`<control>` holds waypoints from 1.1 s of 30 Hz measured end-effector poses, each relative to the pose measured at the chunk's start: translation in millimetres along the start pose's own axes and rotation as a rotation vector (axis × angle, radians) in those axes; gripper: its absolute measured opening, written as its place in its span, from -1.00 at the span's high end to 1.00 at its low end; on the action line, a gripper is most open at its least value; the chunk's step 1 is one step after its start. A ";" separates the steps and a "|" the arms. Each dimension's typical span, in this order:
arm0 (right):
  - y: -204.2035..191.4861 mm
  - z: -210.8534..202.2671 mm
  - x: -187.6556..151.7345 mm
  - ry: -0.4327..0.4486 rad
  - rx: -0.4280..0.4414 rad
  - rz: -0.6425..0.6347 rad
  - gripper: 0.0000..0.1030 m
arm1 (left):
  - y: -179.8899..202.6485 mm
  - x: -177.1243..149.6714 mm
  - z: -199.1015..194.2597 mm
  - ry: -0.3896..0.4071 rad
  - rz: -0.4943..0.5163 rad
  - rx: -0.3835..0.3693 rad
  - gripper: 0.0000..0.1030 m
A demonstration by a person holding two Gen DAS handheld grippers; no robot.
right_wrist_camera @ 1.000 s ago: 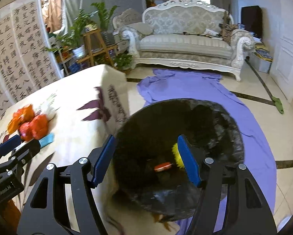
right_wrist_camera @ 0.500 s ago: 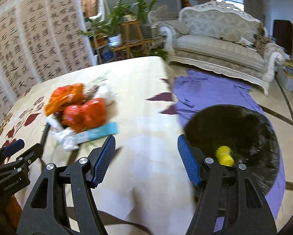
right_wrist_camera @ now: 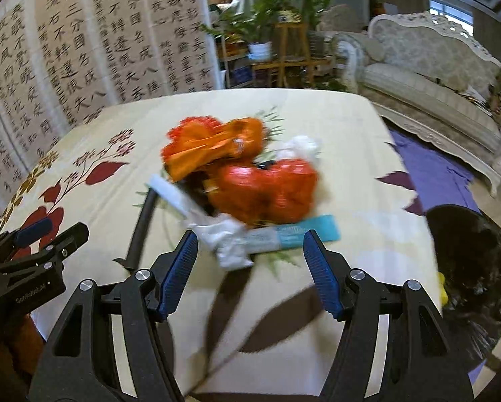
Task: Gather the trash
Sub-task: 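Grasp the white tissue with the right tool while the left tool returns to the table, then close the left tool on the black rod while the right tool holds the tissue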
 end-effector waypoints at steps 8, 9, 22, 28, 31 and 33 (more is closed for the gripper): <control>-21.2 20.3 -1.9 -0.054 0.015 -0.051 0.21 | -14.1 -4.3 3.5 -0.012 -0.027 0.005 -0.49; -22.4 22.4 -2.3 -0.061 0.013 -0.056 0.31 | -14.2 -4.6 4.0 -0.014 -0.029 0.002 -0.49; -24.1 9.1 -5.2 -0.037 0.013 -0.063 0.55 | -2.2 -1.7 0.8 -0.005 -0.024 -0.042 -0.49; -5.8 -8.9 -7.9 -0.016 -0.019 -0.033 0.55 | 18.2 -0.6 -2.0 0.001 -0.002 -0.080 -0.49; 10.6 -14.4 -10.8 -0.011 -0.067 -0.014 0.55 | 28.5 0.0 -1.5 0.000 0.008 -0.095 -0.49; 22.5 -14.2 -13.7 -0.016 -0.100 0.006 0.55 | 35.0 1.0 0.8 -0.004 0.015 -0.102 -0.49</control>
Point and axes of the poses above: each gripper's, at about its wrist camera, not at the fingertips, and z roughly the way its jaws point, y to its right, x to its top, the point moved 1 cm from there along z, roughly the way its jaws point, and after that the axes turned 12 degrees about y, right-handed, at the moved point
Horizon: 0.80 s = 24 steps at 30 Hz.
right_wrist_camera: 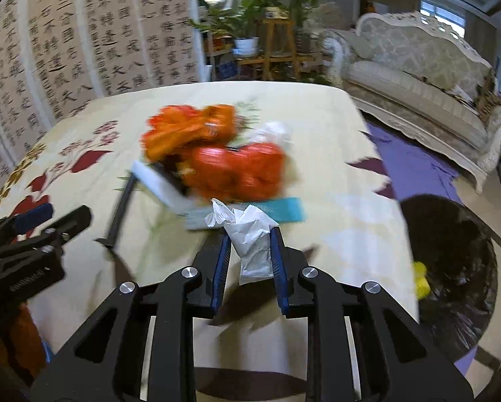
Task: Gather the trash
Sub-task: 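Close the left tool on the black rod while the right tool holds the tissue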
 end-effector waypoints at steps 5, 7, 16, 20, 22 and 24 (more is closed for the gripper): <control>31.7 5.1 -6.3 -0.023 -0.074 0.059 0.55 | 13.5 1.0 13.6 -0.034 0.026 -0.009 -0.33; 39.3 7.1 -6.9 -0.028 -0.086 0.074 0.55 | 17.4 0.2 17.4 -0.050 0.034 -0.012 -0.18; 46.3 12.3 -8.4 -0.029 -0.081 0.089 0.55 | 32.6 -5.4 26.9 -0.096 0.087 -0.015 0.30; 48.5 12.0 -10.9 -0.030 -0.078 0.092 0.54 | 33.6 -7.2 25.5 -0.082 0.111 0.002 0.59; 49.0 13.0 -10.6 -0.029 -0.078 0.090 0.54 | 33.1 -7.7 24.6 -0.074 0.104 -0.015 0.72; 49.3 13.0 -10.9 -0.030 -0.078 0.091 0.54 | 31.5 -7.3 24.9 -0.073 0.098 -0.020 0.72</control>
Point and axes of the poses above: each gripper's, at about its wrist camera, not at the fingertips, and z roughly the way its jaws point, y to its right, x to its top, the point moved 1 cm from there along z, roughly the way its jaws point, and after that the axes turned 12 degrees about y, right-handed, at the moved point
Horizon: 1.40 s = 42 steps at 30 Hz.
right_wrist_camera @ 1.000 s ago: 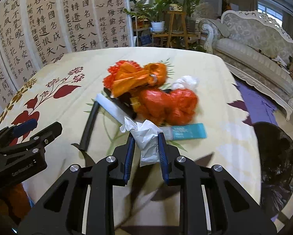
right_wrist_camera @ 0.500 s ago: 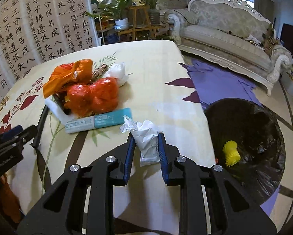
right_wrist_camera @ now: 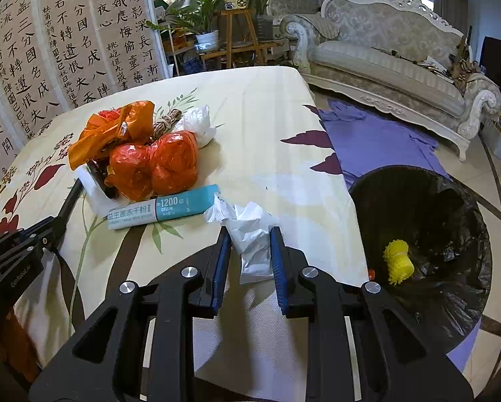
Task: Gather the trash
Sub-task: 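Close the left tool on the black rod while the right tool holds the tissue, then carry the black rod and the tissue over the black bin with both tools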
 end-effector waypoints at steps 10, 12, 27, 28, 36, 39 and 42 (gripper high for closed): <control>0.1 0.3 -0.2 0.000 -0.001 -0.001 0.54 | -7.4 1.1 -4.5 0.012 -0.042 -0.007 0.72; -0.1 -0.5 0.1 0.000 0.000 0.000 0.54 | -9.7 0.8 -6.2 0.018 -0.052 -0.006 0.72; 4.1 -17.2 7.2 0.042 -0.013 0.013 0.55 | -0.1 5.7 -41.7 0.094 -0.054 -0.080 0.72; 6.2 -20.7 8.7 0.049 -0.019 0.013 0.55 | 3.5 6.7 -43.2 0.100 -0.049 -0.090 0.72; 44.9 -46.7 15.1 0.104 -0.113 0.053 0.55 | 58.9 17.5 -48.3 0.143 0.024 -0.215 0.72; 66.9 -52.5 14.8 0.115 -0.164 0.078 0.55 | 83.6 20.6 -46.3 0.149 0.049 -0.266 0.72; 87.9 -58.0 12.6 0.122 -0.208 0.102 0.55 | 106.3 24.6 -45.1 0.160 0.074 -0.305 0.72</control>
Point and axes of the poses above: each gripper's, at about its wrist camera, not at the fingertips, and z roughly the way its jaws point, y to its right, x to its top, the point moved 1 cm from there along z, roughly the way its jaws point, and after that the axes turned 12 degrees about y, right-handed, at the moved point
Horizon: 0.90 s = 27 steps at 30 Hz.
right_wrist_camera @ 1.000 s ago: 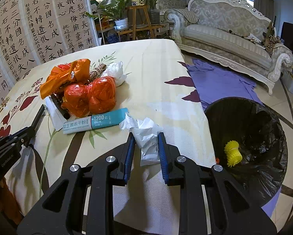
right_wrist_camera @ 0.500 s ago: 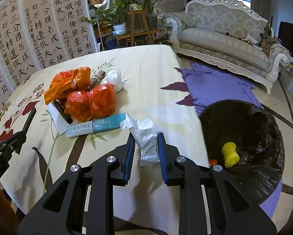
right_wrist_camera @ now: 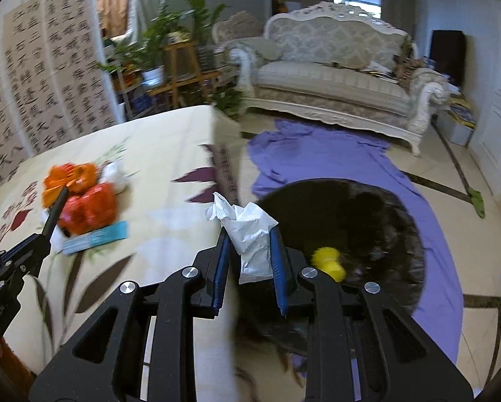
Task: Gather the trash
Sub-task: 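Carry the black rod and the tissue over the black bin with both tools, then open both tools to drop the rod and tissue into the bin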
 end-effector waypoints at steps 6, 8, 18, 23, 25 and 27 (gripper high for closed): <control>35.5 3.5 -0.7 0.006 -0.059 0.037 0.55 | 34.0 7.9 16.4 0.003 0.043 -0.062 0.72; 45.1 6.1 -1.4 0.004 -0.071 0.048 0.55 | 44.6 9.1 22.8 0.000 0.057 -0.079 0.72; 73.9 24.6 -5.6 -0.011 -0.084 0.085 0.55 | 92.1 8.9 62.0 -0.027 0.142 -0.132 0.72; 85.4 36.6 -5.4 -0.025 -0.088 0.104 0.53 | 108.4 6.0 78.3 -0.040 0.176 -0.142 0.72; 89.6 41.2 -5.2 -0.030 -0.090 0.110 0.51 | 114.2 4.3 84.6 -0.052 0.185 -0.149 0.72; 93.7 46.7 -6.3 -0.041 -0.086 0.118 0.39 | 115.9 3.2 90.2 -0.066 0.181 -0.151 0.71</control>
Point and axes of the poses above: each gripper's, at about its wrist camera, not at the fingertips, and z roughly the way its jaws point, y to its right, x to its top, the point moved 1 cm from there along z, roughly the way its jaws point, and after that the axes turned 12 degrees about y, right-handed, at the moved point
